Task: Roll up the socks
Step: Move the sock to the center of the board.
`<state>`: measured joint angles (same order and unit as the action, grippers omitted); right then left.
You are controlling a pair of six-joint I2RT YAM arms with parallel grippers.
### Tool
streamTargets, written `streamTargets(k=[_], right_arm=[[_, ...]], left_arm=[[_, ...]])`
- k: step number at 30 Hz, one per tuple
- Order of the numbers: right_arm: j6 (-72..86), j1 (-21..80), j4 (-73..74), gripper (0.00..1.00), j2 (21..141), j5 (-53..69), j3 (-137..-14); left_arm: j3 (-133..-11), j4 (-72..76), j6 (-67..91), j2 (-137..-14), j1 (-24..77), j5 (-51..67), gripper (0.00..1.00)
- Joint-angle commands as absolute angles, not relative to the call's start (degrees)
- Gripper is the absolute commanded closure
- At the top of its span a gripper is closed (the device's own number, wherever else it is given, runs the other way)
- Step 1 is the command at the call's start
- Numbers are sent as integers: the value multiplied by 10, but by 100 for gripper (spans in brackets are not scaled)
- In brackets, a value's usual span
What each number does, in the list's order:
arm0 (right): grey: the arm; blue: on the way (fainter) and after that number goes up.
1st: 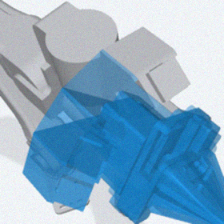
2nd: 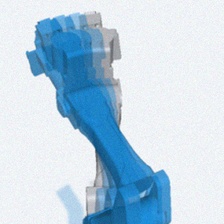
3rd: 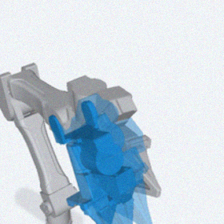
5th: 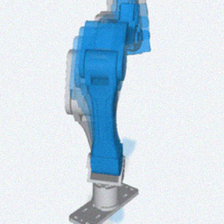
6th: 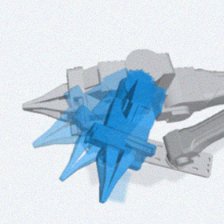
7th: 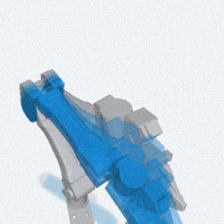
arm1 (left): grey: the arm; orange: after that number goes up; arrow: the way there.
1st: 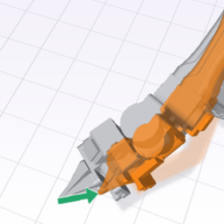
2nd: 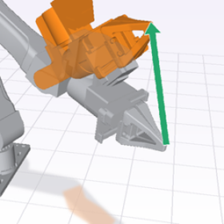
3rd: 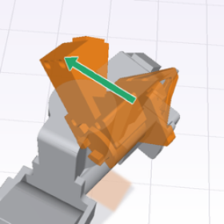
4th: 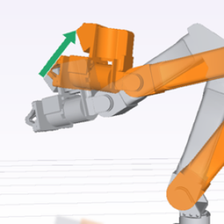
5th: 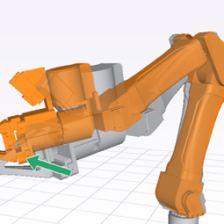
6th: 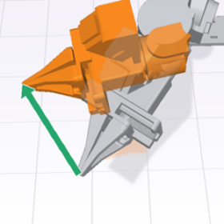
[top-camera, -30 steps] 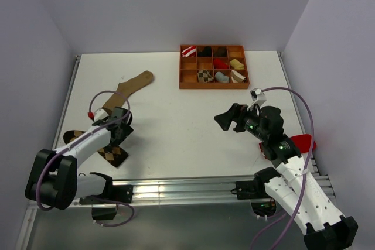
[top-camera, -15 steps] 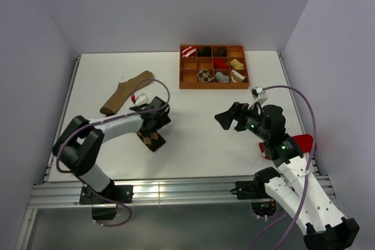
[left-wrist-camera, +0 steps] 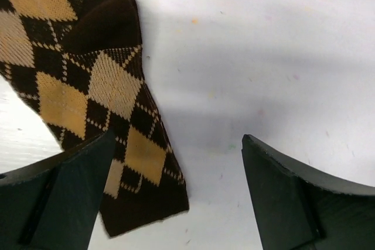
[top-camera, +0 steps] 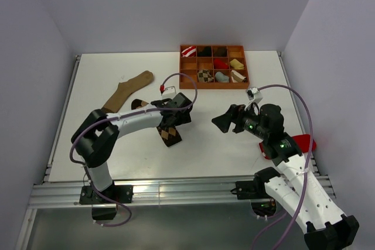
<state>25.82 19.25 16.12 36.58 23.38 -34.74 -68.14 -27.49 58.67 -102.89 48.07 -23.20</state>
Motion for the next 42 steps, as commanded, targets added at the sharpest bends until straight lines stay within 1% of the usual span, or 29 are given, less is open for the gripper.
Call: streamTargets(k=[1, 2, 4, 6, 7, 10, 14, 19, 20, 26, 28, 29, 32, 35, 39, 42], right_arm=[[246, 198, 128, 8, 362, 256, -344], [243, 199, 128, 9, 363, 258, -343], [239, 204, 127, 11, 366, 257, -337], [236, 211, 124, 14, 370, 255, -330], [236, 214, 123, 16, 373, 251, -322], [241, 235, 113, 18, 380, 241, -305], [241, 268, 105, 18, 381, 207, -288], [244, 289, 102, 19, 375, 185, -269], [245, 289, 100, 19, 372, 178, -265], [235, 288, 110, 19, 365, 148, -259], [231, 289, 118, 19, 360, 137, -263], [231, 289, 119, 19, 357, 133, -262], [237, 289, 117, 19, 330, 117, -256], [245, 289, 113, 19, 294, 94, -243], [265, 288, 126, 19, 239, 43, -229], [287, 288, 138, 19, 202, 1, -222]], left_arm=[[-665, -280, 480, -934, 504, -284, 5], [-648, -269, 465, -918, 507, -277, 7], [-585, -237, 426, -869, 508, -240, 14], [-536, -164, 384, -839, 510, -200, 21], [-494, -143, 375, -818, 511, -174, 22], [-438, -82, 340, -795, 511, -161, 25], [-400, -12, 298, -795, 511, -164, 28], [-402, 45, 292, -862, 511, -142, 33], [-403, 53, 300, -872, 512, -115, 34], [-430, 123, 343, -951, 523, -74, 36], [-459, 118, 346, -969, 533, -67, 35], [-470, 110, 338, -972, 538, -70, 32], [-504, 78, 308, -955, 556, -104, 28], [-501, 75, 261, -916, 569, -141, 26], [-486, 75, 215, -884, 584, -184, 26], [-482, 80, 192, -887, 611, -212, 27]])
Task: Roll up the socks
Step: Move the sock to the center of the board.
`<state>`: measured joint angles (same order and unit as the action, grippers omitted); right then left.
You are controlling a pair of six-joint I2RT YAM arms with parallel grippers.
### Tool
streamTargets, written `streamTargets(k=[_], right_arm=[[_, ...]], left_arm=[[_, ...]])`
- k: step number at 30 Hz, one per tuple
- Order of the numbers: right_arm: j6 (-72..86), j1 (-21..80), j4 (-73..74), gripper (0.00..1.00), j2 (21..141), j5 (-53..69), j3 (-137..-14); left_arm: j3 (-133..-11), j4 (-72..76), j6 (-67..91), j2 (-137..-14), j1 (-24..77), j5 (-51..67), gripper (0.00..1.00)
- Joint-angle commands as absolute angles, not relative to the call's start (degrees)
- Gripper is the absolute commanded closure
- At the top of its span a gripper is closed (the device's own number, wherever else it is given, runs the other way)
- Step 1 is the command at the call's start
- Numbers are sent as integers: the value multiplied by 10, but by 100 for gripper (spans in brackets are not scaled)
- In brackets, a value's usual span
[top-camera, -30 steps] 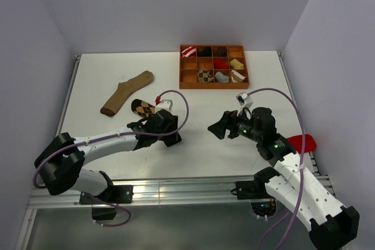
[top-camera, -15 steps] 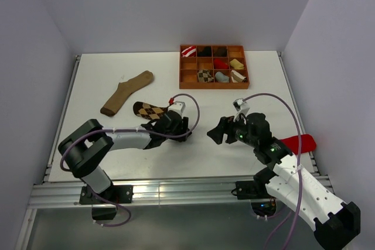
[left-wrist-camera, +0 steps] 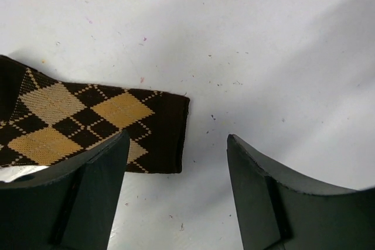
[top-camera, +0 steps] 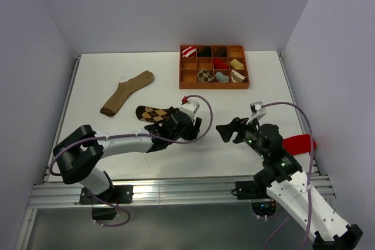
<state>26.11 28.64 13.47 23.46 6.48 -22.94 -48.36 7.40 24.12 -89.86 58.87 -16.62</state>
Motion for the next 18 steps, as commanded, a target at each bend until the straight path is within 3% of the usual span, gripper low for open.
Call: streamTargets(k=[1, 18], right_arm=[[293, 287, 140, 19, 194, -13, -220], [318, 288, 156, 19, 161, -44, -208]], left_arm=[[-482, 81, 188, -891, 614, -214, 28], [-540, 36, 136, -1005, 668, -324, 31]])
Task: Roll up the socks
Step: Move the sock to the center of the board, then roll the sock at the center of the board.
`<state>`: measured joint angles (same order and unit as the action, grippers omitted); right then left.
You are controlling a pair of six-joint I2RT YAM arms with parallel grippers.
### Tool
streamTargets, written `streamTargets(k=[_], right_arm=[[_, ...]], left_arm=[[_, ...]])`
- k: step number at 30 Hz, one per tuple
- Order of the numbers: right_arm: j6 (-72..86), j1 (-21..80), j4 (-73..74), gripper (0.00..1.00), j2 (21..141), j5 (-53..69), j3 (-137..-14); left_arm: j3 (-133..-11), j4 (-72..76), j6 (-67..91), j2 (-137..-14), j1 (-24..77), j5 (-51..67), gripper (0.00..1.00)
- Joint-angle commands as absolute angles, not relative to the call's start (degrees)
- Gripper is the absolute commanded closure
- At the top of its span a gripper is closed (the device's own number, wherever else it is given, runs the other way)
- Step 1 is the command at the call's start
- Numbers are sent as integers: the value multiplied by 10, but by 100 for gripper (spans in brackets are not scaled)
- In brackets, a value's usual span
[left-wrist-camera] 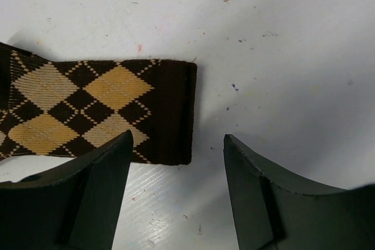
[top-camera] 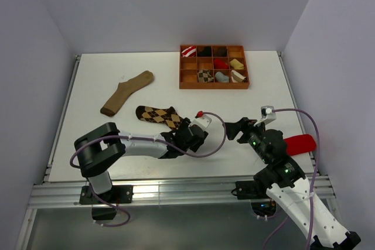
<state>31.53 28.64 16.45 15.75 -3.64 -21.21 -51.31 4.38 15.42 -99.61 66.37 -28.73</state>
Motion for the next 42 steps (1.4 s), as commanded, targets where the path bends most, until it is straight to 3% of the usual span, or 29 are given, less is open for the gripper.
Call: streamTargets(k=[1, 13, 16, 20, 23, 28, 37, 42], right_arm=[[318, 288, 155, 19, 163, -41, -207], [318, 288, 152, 19, 163, -44, -200], [317, 288, 147, 19, 164, -42, -198], [316, 288, 144, 19, 167, -42, -196], [316, 289, 135, 19, 172, -40, -193], [312, 288, 114, 20, 192, -22, -193], [319, 288, 61, 21, 288, 29, -199], [344, 288, 12, 28, 368, 67, -195]], left_arm=[[-541, 33, 136, -1009, 669, -328, 32], [-558, 2, 135, -1051, 671, -335, 40], [-562, 2, 136, -1061, 671, -337, 51], [-566, -17, 137, -1067, 671, -341, 86], [-568, -17, 138, -1067, 671, -341, 100], [-575, -16, 175, -1056, 667, -302, 100], [-547, 25, 315, -1000, 592, -89, 100], [-524, 47, 385, -992, 550, -19, 100]])
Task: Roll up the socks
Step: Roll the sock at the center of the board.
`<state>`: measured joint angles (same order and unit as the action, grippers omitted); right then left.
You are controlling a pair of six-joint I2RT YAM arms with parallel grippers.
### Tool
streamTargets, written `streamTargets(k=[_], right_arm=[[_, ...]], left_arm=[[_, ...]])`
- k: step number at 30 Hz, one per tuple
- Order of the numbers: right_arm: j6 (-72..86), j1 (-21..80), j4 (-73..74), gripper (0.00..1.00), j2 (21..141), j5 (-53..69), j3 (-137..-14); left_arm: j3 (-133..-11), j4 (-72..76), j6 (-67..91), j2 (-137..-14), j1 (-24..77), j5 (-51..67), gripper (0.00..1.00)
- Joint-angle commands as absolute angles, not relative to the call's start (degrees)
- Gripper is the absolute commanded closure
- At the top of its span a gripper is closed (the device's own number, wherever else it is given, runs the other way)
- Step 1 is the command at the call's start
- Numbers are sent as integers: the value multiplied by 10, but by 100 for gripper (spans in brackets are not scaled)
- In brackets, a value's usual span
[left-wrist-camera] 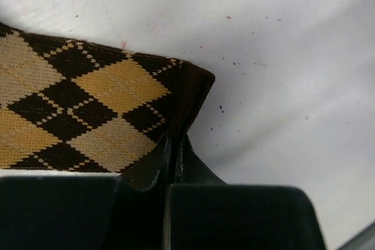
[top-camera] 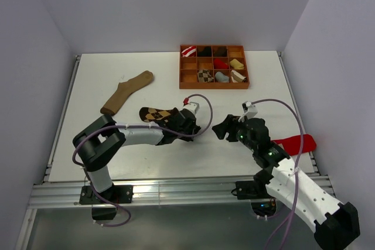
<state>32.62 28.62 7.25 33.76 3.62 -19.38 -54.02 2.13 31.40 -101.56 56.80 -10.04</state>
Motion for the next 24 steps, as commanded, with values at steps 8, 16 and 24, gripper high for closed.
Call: streamTargets(k=[8, 16, 24], right_arm=[[420, 291, -95, 39, 494, 122, -178], [472, 298, -192, 41, 607, 158, -167], [499, 301, -289, 47, 717, 187, -153]], left_arm=[[-463, 113, 506, -975, 505, 54, 100], [-387, 256, 608, -955, 479, 103, 100], [-355, 321, 653, -964, 459, 138, 100]])
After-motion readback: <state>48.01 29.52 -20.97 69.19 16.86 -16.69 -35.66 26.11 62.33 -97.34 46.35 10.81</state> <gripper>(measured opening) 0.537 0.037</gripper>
